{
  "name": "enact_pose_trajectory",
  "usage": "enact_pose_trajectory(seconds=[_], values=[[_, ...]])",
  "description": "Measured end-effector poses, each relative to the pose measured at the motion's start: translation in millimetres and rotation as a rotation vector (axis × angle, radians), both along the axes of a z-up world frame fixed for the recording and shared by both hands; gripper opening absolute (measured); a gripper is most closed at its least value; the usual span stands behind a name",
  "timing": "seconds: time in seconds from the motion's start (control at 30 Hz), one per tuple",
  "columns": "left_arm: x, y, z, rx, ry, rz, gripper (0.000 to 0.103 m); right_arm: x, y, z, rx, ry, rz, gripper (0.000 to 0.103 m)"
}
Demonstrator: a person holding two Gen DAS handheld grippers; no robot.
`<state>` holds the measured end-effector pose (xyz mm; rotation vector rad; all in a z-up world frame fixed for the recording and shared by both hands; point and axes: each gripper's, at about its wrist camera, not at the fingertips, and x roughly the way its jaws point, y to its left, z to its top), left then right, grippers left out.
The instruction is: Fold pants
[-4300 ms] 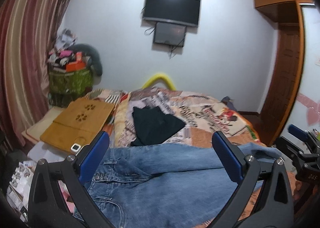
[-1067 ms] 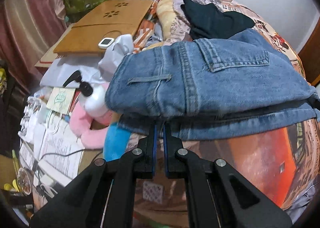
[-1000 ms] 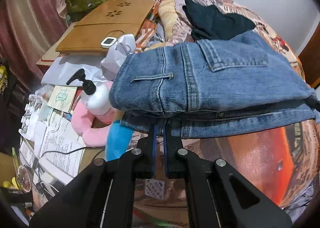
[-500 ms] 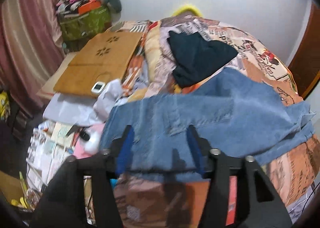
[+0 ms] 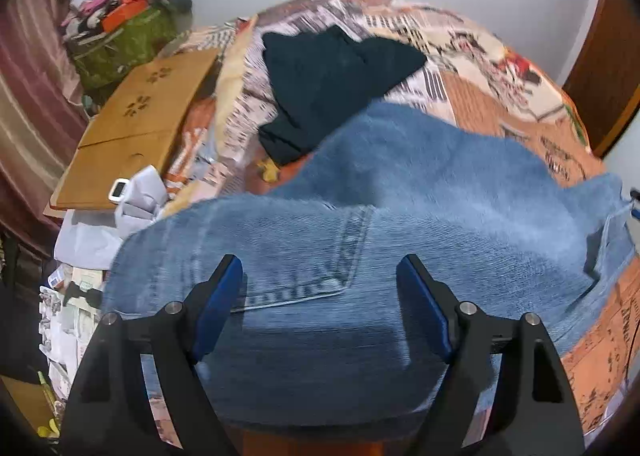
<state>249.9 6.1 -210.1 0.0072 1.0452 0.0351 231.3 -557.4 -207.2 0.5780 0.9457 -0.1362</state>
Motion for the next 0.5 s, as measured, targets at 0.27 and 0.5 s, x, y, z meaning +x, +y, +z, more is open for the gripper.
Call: enact_pose_trajectory(seconds=[0.27,0.5], values=[[-4.0,-2.8,-4.4,0.014,0.015,0.025,0.085,16.6,-7.6,14.7,-0.032,-0.033,0.059,0.005],[-7.2,-22.2,4.2,-0.006,0.031,-0.031,0.085,-0.6,-14.9,83.9,-0.130,-0.206,0.110,0.003]])
